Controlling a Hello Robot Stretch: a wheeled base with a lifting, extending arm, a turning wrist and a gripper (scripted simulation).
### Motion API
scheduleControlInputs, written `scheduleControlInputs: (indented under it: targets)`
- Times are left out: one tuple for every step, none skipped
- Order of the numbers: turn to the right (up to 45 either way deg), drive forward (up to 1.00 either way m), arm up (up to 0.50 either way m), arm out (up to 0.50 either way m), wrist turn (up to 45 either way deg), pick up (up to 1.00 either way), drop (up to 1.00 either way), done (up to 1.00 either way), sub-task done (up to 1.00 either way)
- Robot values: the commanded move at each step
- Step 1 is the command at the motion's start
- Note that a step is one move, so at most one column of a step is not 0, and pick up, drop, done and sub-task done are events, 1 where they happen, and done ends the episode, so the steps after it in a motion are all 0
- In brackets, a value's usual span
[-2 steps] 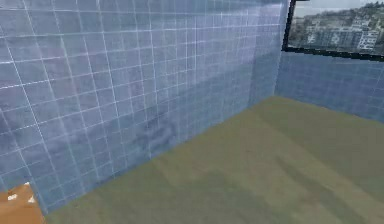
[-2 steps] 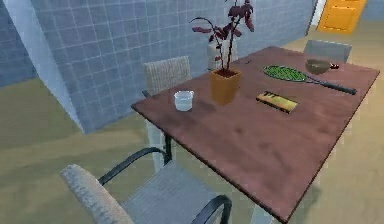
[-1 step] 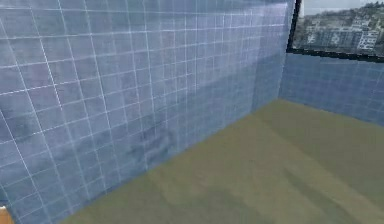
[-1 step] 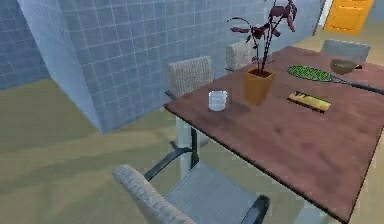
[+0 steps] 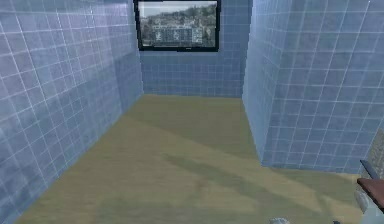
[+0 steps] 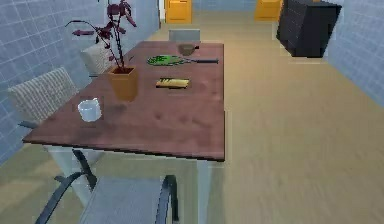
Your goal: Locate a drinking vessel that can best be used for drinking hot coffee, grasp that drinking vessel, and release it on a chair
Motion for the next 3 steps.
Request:
scheduleControlInputs:
  targets:
    - [0.0,0.65,0.0,0.0,0.0,0.0,0.0,0.0,0.0]
    - [45.0,0.0,0.0,0.0,0.0,0.0,0.0,0.0,0.0]
    - [3.0,0.0,0.0,0.0,0.0,0.0,0.0,0.0,0.0]
